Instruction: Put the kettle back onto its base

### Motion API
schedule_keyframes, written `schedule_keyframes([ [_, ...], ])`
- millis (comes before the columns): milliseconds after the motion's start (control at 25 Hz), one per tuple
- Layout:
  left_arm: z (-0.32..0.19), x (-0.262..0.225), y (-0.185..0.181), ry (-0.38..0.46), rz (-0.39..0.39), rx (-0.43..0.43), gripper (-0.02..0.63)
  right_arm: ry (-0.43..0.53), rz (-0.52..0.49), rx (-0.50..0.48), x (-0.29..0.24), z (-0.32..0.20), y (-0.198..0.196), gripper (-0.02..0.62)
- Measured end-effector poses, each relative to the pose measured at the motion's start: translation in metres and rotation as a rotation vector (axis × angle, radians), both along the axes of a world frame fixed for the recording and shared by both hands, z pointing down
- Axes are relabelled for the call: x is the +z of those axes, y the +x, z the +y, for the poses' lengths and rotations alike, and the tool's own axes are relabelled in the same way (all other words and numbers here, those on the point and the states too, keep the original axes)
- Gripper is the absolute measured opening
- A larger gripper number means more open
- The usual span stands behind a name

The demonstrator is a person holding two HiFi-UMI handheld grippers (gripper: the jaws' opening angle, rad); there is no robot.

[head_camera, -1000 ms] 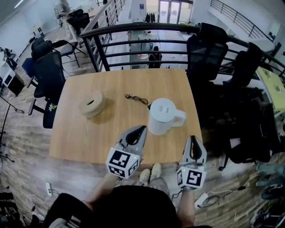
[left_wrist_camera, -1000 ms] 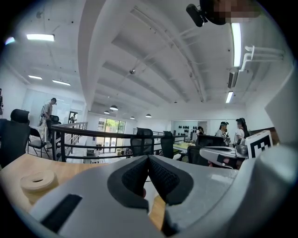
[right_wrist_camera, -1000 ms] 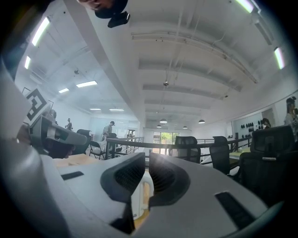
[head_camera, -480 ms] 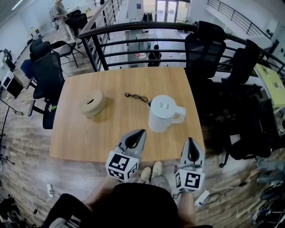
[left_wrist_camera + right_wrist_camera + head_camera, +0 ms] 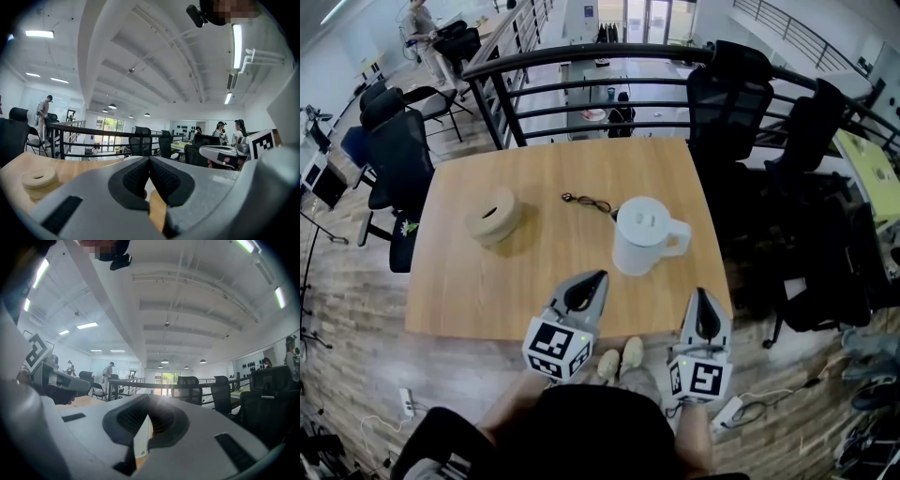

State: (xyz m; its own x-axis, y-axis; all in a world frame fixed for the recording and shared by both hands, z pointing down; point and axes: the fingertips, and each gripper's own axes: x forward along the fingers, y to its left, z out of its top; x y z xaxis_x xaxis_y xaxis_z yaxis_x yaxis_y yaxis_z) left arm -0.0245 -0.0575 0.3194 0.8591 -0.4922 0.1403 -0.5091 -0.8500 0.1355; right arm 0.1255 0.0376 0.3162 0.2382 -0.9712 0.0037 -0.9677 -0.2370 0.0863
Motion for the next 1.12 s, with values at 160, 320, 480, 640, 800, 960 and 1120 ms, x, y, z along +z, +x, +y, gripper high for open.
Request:
schedule_keyframes([
  [160,-0.0006,0.0007,0.0001,-0.005,0.0,0.0,-0.003,0.0,-0.001,-0.004,-0.0013,-0.0007,-0.0003,-0.002],
  [320,-0.0003,0.001,0.0001,-0.006,0.003,0.003,-0.003,-0.001,0.003,-0.008,-0.0013,-0.002,-0.0016,-0.003],
  [480,-0.0012,0.0014,-0.0004,-0.003,-0.002,0.005,-0.003,0.002,0.004,-0.007,-0.0008,-0.0039,-0.0026,-0.003],
  [640,-0.0027,0.0017,-0.0004,-0.004,-0.001,0.01,-0.002,0.0,0.004,-0.005,-0.0007,-0.0054,-0.0032,-0.003],
  [800,-0.002,0.0029,0.0004,-0.007,0.0,0.014,-0.002,0.003,0.006,-0.009,-0.0018,-0.0054,-0.0049,-0.003],
  [960,-0.0009,0.0032,0.0035,-0.009,-0.001,0.019,-0.003,0.004,0.008,-0.009,-0.0017,-0.0045,-0.0034,-0.003],
  [1120,-0.0013,0.0026,0.0056,-0.008,-0.001,0.021,-0.003,0.003,0.001,-0.006,-0.001,-0.0044,-0.0012,-0.003],
])
